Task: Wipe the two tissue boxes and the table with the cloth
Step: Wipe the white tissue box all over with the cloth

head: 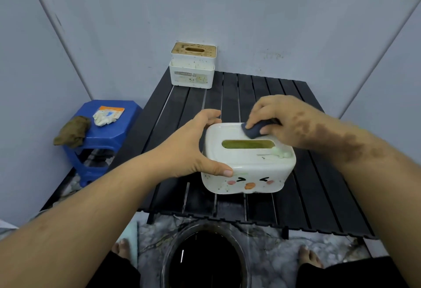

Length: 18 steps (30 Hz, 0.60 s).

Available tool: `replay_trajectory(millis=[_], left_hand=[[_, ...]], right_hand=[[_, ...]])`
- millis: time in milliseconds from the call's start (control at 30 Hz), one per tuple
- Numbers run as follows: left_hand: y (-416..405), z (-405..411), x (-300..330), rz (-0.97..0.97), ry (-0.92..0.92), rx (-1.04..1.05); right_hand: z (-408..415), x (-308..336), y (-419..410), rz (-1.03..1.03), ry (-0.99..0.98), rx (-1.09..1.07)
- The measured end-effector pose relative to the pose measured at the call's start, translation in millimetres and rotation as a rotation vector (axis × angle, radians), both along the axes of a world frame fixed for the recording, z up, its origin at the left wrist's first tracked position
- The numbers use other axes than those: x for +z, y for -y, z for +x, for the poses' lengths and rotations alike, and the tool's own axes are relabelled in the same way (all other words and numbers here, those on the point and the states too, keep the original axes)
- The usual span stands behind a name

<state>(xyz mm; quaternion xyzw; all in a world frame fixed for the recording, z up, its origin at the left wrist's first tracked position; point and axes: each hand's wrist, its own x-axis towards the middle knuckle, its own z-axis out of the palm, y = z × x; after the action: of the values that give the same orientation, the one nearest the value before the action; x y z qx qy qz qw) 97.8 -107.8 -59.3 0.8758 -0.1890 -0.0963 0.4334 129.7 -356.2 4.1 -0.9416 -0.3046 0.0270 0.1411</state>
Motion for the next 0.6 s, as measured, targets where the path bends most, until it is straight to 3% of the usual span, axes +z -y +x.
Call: replay_trajectory(millis=[233,600], left_hand=[[0.1,-1.6,2.9,0.067,0.026,0.021],[5.8,-1.6,8.1,0.112,0.027,-0.009]], right_hand=[[-15.7,3.4,54.5,0.146,-0.141,-0.019],[-28.1,6.5,74.1,0.152,-0.219,0.041]])
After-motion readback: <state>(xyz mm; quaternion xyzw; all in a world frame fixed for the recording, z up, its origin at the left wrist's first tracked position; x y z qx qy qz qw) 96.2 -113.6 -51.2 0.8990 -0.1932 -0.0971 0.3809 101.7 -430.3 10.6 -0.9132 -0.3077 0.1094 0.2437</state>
